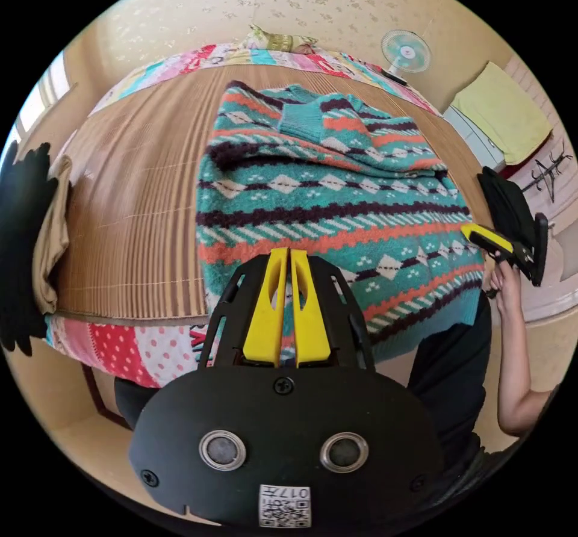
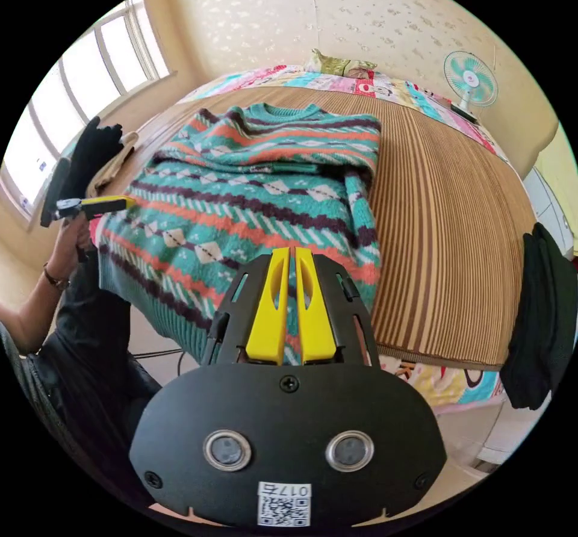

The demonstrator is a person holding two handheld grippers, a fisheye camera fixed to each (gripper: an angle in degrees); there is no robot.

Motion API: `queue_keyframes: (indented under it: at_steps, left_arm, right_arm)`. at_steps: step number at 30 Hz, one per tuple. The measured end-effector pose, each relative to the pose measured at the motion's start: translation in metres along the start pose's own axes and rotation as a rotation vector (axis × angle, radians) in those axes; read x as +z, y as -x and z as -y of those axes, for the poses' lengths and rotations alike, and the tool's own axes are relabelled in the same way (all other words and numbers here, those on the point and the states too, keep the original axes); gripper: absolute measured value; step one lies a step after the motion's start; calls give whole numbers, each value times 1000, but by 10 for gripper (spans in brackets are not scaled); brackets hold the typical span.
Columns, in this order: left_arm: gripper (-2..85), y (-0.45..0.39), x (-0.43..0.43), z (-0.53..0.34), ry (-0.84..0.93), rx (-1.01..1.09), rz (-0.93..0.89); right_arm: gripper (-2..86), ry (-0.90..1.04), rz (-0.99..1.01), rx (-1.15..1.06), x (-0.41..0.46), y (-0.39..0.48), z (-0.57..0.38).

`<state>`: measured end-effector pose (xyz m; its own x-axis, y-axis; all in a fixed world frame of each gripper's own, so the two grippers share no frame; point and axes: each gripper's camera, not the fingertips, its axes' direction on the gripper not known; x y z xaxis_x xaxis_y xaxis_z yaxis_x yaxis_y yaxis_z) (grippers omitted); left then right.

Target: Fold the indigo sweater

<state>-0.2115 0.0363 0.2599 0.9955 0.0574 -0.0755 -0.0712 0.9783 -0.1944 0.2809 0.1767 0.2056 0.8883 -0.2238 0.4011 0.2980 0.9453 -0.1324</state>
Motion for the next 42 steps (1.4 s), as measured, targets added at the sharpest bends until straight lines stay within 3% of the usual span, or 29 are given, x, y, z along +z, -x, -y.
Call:
queue_keyframes:
  at_steps: [2,5,7,10,14,17,21,26,29,34,37,39,42]
  left_arm:
    - [-8,-1,-8,10,-34,3,-71]
    - [1,-10,-28,45,-223,90,-304]
    - [20,-15,-28,85,-254,91,-327]
    - [89,-22,1,162,-176,47,-267]
    - [134,-20,93,218,70,-45,-238]
    - [91,-31,71,207,-33,-27,-183]
    - [38,-37,19,154,-297,-19,-115]
    - [45,12,29,119,-167,-255,-316]
    - [57,4,9,74,-145,-137,-520]
    - [5,-21,10,25,149,9,-214]
    - [-7,-33,20,42,184,83,-155]
    - [-9,-57,30,77,208,181,-11]
    - [-10,-77,54,112,98,245,165]
  right_arm:
    - [19,-74,-39,18,11,20,-11]
    - [10,-54,-56,100,30,34,7]
    - [8,-93,-39,161,38,35,10]
    - [5,-265,36,206,50,30,-12]
    - [3,-317,239,285,59,1,-24]
    - [2,-335,313,291,66,-7,-27]
    - [2,-347,367,297,72,-14,-26]
    - [2,-358,402,302,78,-18,-21]
    - [2,-355,387,299,79,-16,-14]
    - [2,-302,312,316,80,-9,6]
    - [3,-145,142,324,77,12,46]
    - [3,-81,40,308,80,25,72]
    - [3,-67,-13,311,92,22,108]
